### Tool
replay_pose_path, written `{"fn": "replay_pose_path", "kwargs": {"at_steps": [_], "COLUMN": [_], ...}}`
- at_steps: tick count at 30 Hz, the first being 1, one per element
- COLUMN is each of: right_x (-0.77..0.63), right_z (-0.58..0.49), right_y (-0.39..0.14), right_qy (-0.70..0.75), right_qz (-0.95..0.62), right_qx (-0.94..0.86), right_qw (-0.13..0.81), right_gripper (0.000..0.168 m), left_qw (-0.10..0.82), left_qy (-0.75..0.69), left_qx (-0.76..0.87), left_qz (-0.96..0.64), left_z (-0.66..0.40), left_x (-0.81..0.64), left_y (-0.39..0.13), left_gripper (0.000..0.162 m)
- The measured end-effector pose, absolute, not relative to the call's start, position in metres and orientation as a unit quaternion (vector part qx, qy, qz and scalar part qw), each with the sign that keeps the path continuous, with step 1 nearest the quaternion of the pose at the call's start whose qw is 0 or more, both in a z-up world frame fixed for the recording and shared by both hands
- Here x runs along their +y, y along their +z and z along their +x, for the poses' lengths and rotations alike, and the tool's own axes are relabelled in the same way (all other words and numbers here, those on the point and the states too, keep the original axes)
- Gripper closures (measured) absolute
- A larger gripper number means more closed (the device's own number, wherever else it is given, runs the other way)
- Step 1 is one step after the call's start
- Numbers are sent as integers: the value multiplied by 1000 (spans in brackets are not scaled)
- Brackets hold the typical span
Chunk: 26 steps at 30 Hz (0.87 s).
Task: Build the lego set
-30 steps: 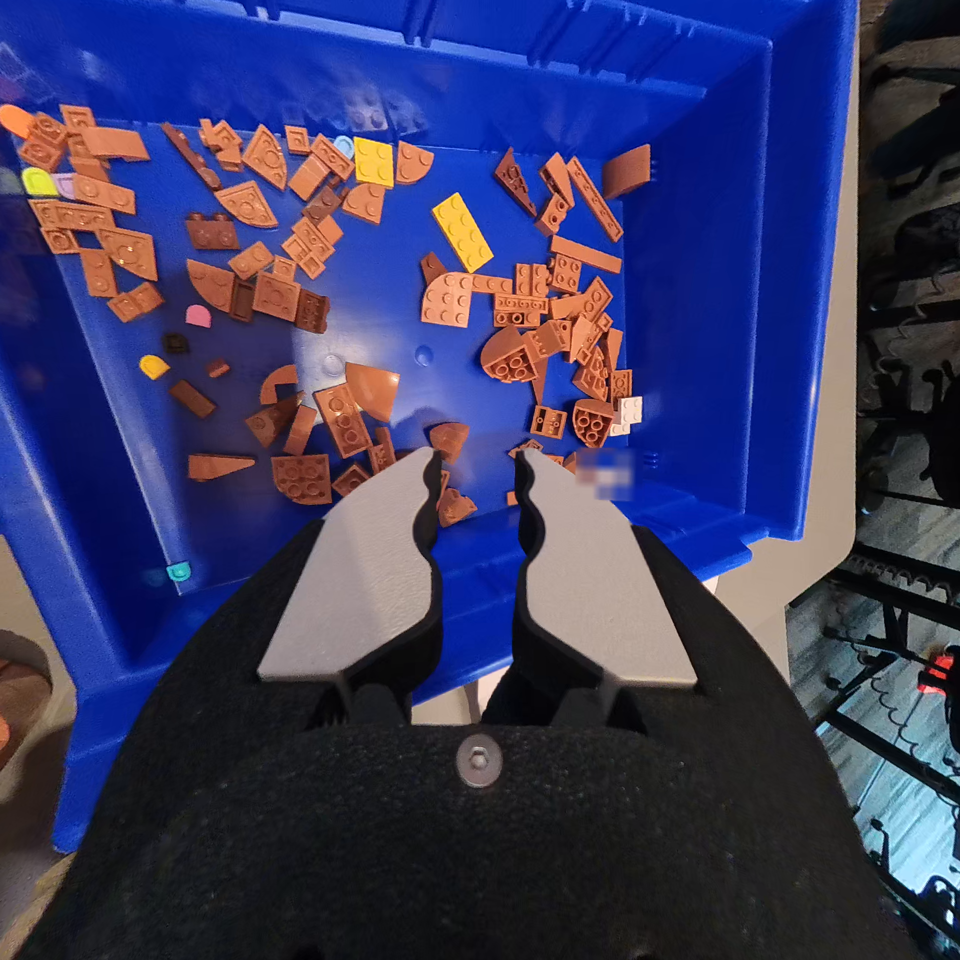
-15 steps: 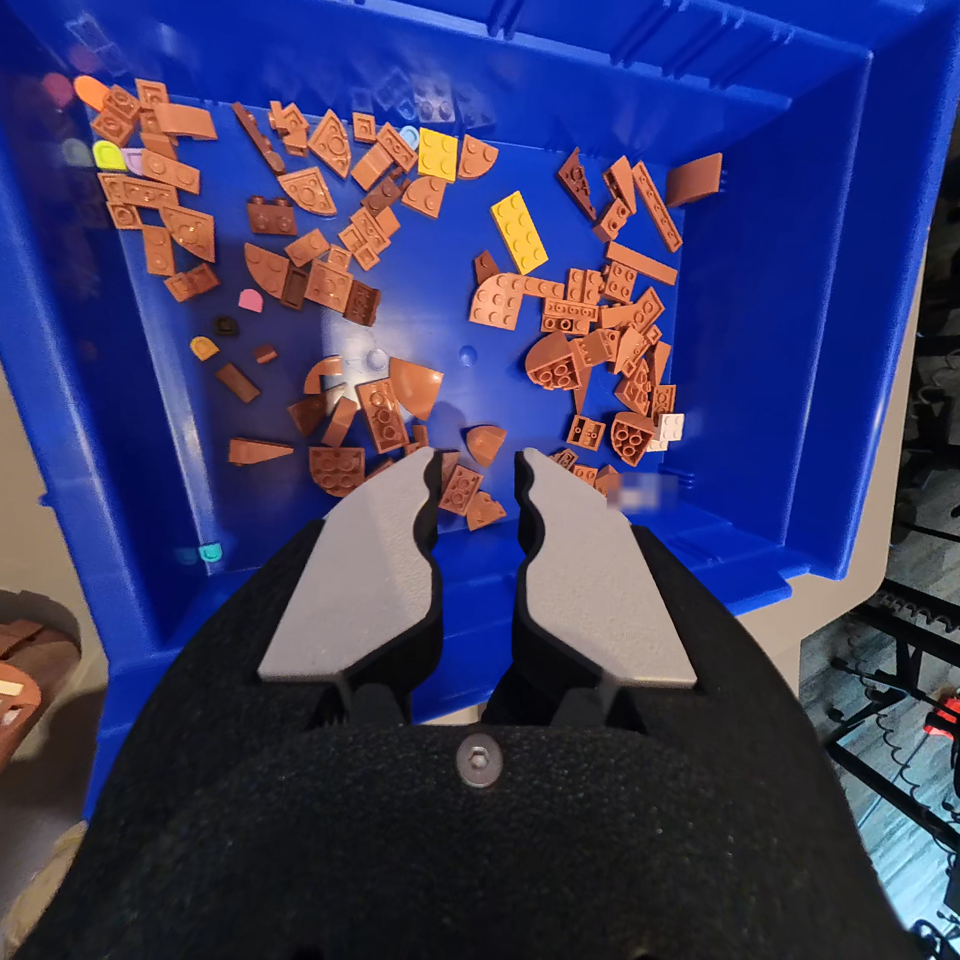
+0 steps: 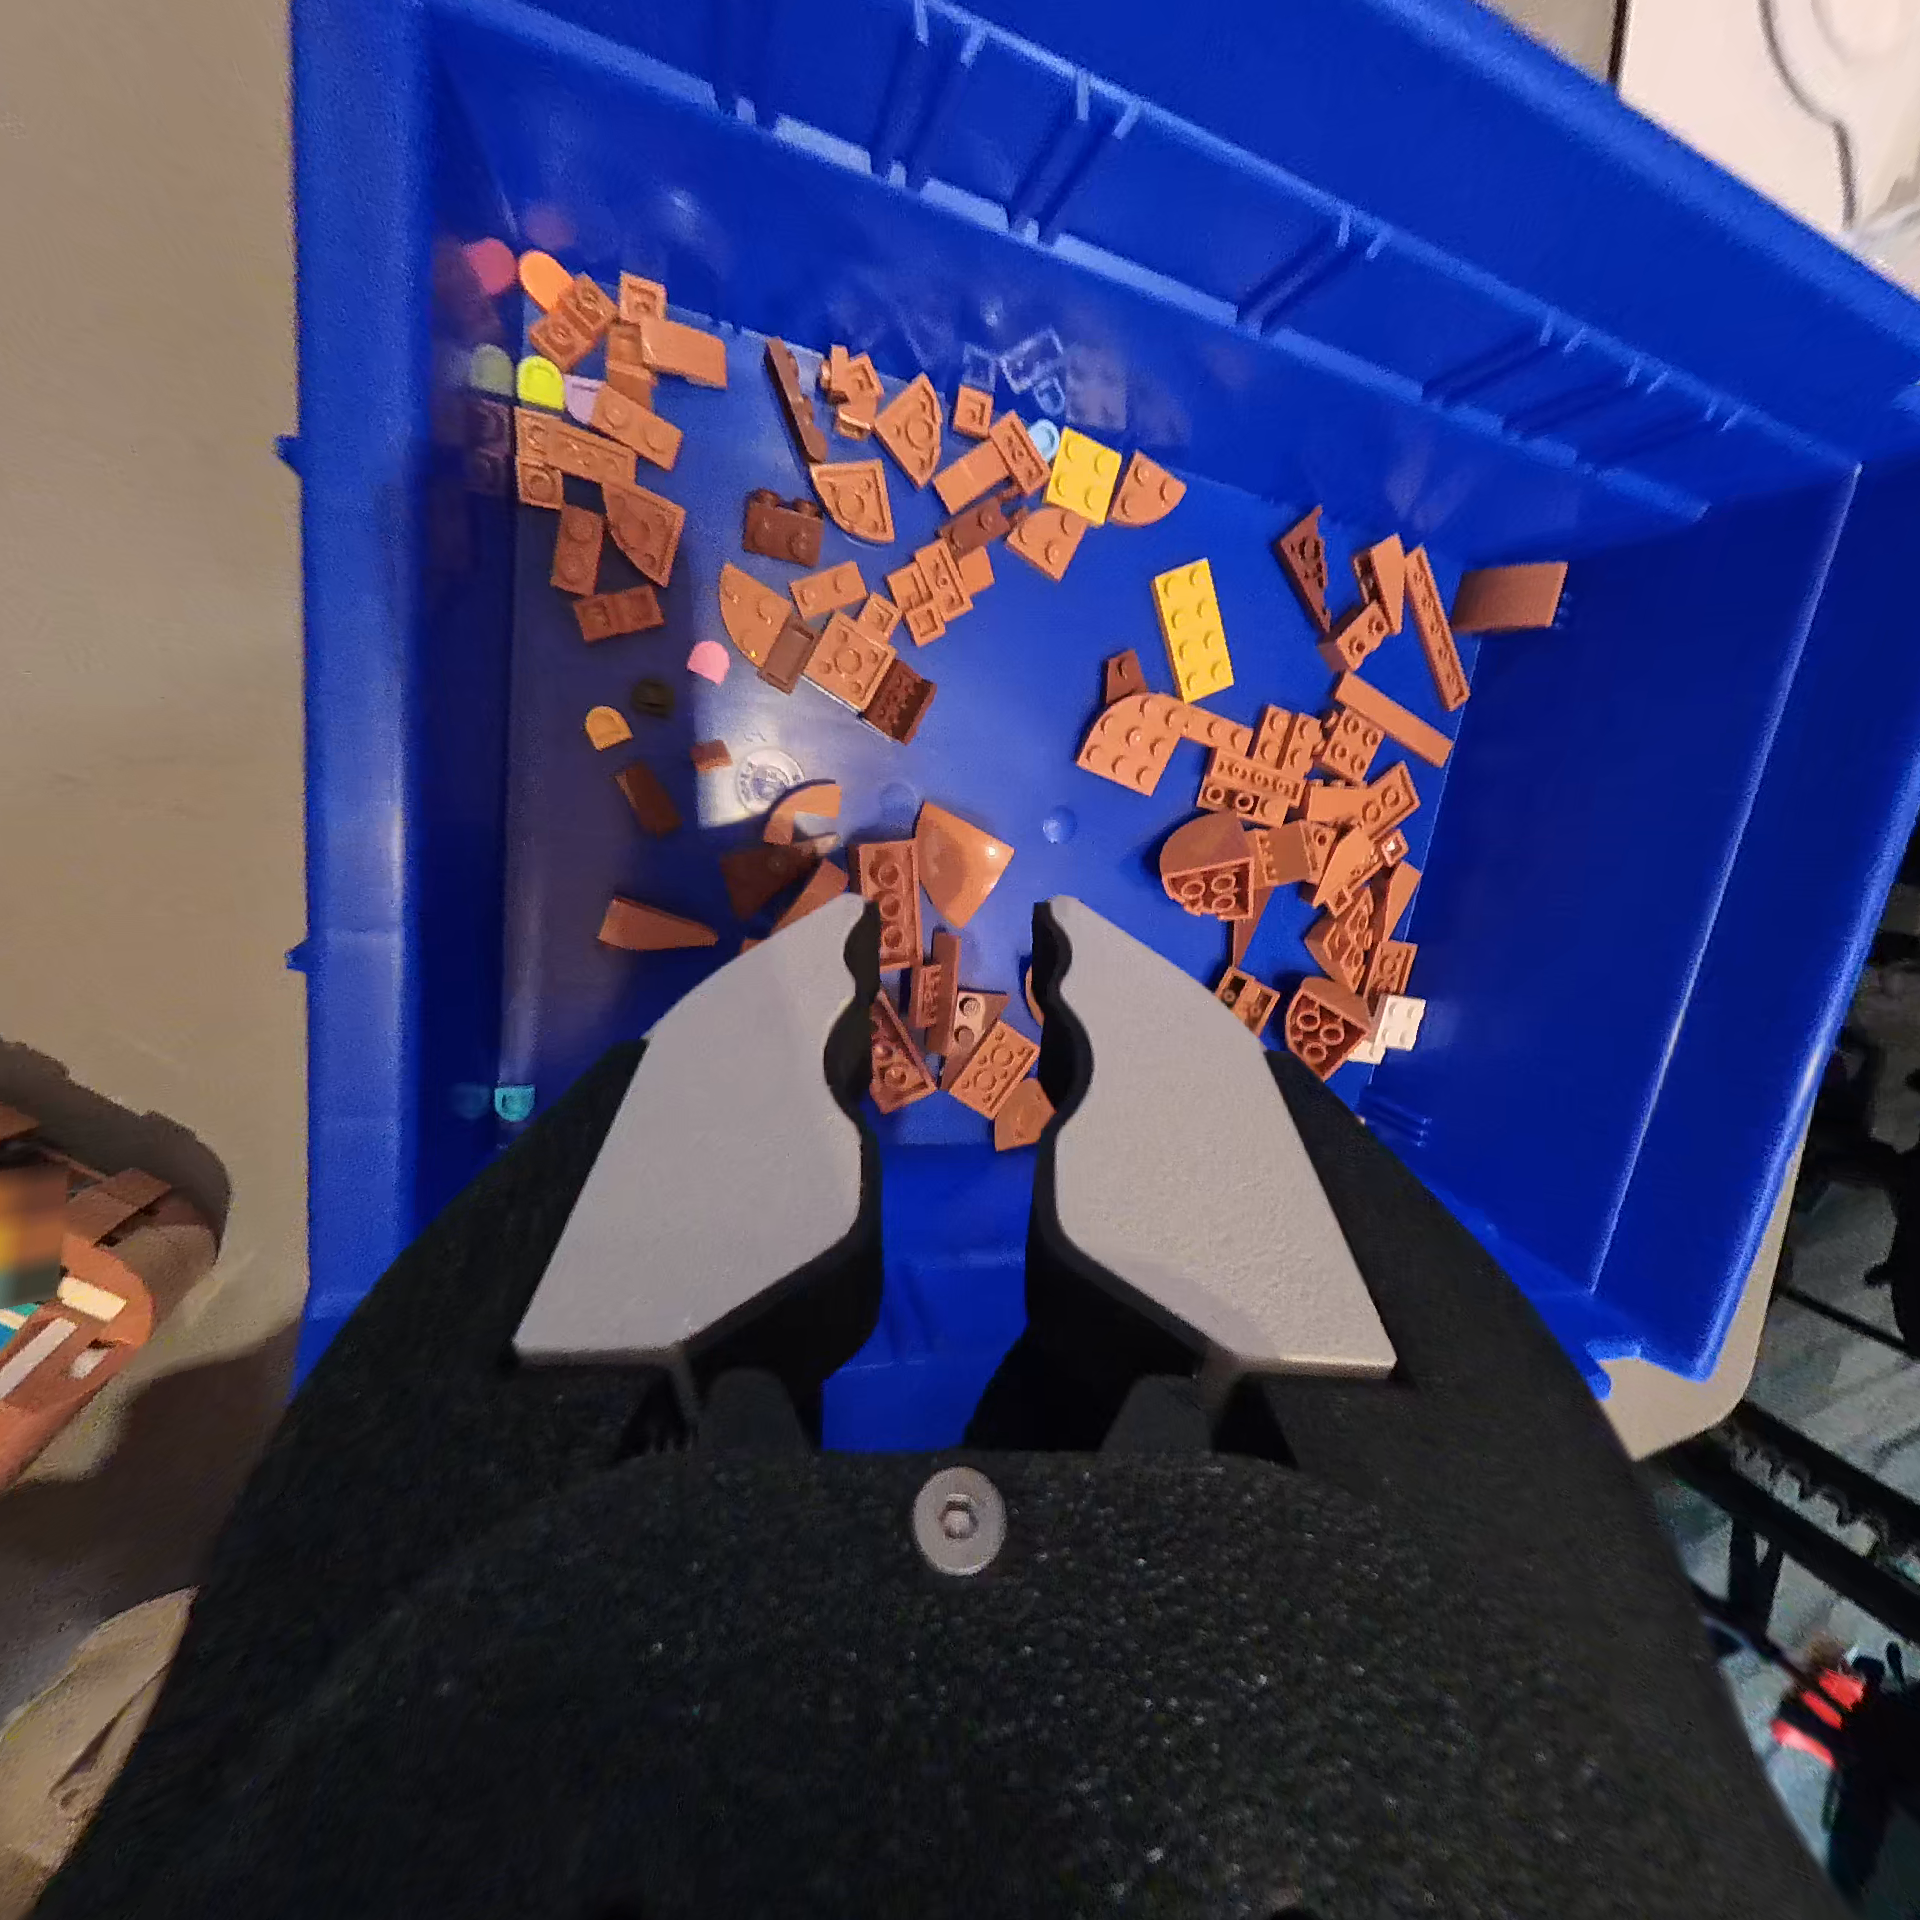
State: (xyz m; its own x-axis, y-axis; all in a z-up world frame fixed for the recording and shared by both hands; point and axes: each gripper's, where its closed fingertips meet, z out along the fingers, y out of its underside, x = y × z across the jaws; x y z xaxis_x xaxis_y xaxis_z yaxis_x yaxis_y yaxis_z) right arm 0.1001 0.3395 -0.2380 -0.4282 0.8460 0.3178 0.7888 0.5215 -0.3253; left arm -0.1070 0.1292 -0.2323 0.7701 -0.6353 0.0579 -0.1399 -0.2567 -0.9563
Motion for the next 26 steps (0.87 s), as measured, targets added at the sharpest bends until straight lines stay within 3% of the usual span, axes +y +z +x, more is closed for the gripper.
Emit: {"fn": "replay_pose_path", "kwargs": {"at_steps": [11,26], "right_x": [332,334], "right_z": [97,100], "right_y": [-234,-243], "right_qy": [120,71], "right_qz": [-458,-436], "right_qx": [-842,-859], "right_qw": [258,260], "right_gripper": [142,142], "left_qw": [545,542], "left_qy": [-236,-236], "left_qx": [254,241], "left_qz": [-763,-770], "left_z": [-106,-109], "left_x": [129,133], "left_y": [-233,-235], "left_gripper": [162,162]}}
